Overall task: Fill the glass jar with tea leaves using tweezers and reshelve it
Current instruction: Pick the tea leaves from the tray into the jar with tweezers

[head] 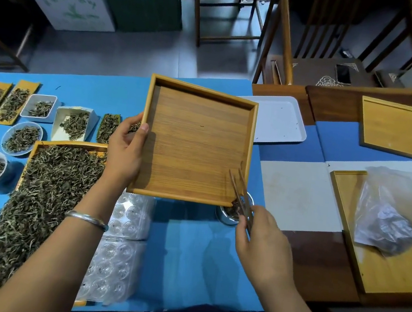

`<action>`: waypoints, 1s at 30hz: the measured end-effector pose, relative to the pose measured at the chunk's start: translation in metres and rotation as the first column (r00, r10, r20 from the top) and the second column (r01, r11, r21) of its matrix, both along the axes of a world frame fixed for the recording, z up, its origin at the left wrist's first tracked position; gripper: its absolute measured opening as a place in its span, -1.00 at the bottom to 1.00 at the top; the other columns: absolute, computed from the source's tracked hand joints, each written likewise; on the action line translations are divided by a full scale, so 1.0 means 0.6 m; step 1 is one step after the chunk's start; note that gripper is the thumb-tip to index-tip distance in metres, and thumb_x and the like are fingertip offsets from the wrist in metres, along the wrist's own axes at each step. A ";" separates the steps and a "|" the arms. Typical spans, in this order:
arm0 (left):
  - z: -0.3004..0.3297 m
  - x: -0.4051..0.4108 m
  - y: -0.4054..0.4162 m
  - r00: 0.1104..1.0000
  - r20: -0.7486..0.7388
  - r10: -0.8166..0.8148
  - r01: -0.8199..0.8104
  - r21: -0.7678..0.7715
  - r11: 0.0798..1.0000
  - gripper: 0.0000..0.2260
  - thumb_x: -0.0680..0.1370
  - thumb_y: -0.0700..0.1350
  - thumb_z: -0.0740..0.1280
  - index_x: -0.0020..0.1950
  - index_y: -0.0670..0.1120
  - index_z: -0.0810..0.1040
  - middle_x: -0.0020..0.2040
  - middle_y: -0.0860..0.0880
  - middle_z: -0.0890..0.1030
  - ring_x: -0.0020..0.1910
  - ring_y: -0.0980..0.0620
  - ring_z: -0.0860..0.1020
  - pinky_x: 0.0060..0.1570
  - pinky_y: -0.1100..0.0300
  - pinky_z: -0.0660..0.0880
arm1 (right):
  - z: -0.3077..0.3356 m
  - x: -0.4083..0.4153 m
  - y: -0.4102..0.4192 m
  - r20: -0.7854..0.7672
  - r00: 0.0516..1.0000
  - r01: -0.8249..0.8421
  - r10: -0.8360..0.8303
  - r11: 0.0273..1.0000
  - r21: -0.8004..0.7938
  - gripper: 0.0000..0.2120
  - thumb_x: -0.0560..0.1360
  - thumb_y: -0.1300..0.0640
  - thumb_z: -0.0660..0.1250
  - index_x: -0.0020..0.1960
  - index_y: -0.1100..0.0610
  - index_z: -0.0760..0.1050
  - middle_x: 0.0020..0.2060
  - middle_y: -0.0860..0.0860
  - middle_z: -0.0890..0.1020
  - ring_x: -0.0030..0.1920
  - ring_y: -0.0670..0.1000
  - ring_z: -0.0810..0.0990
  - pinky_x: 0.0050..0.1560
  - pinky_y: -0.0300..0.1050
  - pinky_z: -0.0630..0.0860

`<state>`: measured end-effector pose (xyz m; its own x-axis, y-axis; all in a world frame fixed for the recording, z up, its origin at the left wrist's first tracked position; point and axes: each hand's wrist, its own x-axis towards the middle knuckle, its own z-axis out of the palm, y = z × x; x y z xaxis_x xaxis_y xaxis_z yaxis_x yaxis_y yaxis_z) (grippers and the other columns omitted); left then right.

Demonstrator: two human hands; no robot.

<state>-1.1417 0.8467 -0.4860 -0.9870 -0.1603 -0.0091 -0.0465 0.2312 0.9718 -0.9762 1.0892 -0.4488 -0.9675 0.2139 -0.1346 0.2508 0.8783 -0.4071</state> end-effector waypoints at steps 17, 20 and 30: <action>-0.007 0.000 0.000 1.000 -0.010 -0.015 0.015 0.011 1.000 -0.80 0.64 -0.03 0.27 0.25 0.01 0.51 -0.01 0.08 0.64 -0.12 0.25 0.63 -0.23 0.34 0.54 | -0.039 -0.069 -0.024 -0.039 0.992 0.117 -0.120 0.990 -0.079 -0.87 0.59 0.13 0.13 0.00 0.19 0.25 -0.33 0.03 0.41 -0.29 0.19 0.53 -0.38 -0.07 0.24; -0.005 -0.001 0.000 1.000 -0.011 -0.028 0.028 0.006 1.000 -0.77 0.63 -0.01 0.27 0.28 0.01 0.51 0.03 0.07 0.63 -0.08 0.22 0.63 -0.19 0.31 0.55 | -0.040 -0.044 -0.017 -0.042 0.994 0.097 -0.106 0.978 -0.184 -0.86 0.59 0.11 0.16 -0.02 0.15 0.23 -0.36 0.03 0.47 -0.39 0.10 0.45 -0.44 -0.02 0.27; -0.001 0.003 0.009 1.000 -0.013 -0.008 0.009 0.026 1.000 -0.75 0.65 -0.08 0.25 0.31 -0.08 0.48 -0.14 0.14 0.65 -0.19 0.31 0.62 -0.26 0.38 0.54 | -0.034 0.044 -0.008 0.182 0.976 0.185 -0.122 0.903 -0.387 -0.86 0.58 0.04 0.20 -0.03 0.04 0.24 -0.44 0.03 0.55 -0.44 0.07 0.58 -0.34 0.10 0.54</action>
<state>-1.1398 0.8523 -0.4864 -0.9884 -0.1516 -0.0007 -0.0322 0.2060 0.9780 -0.9495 1.0844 -0.4691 -0.8886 0.2559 -0.3806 0.4550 0.5956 -0.6619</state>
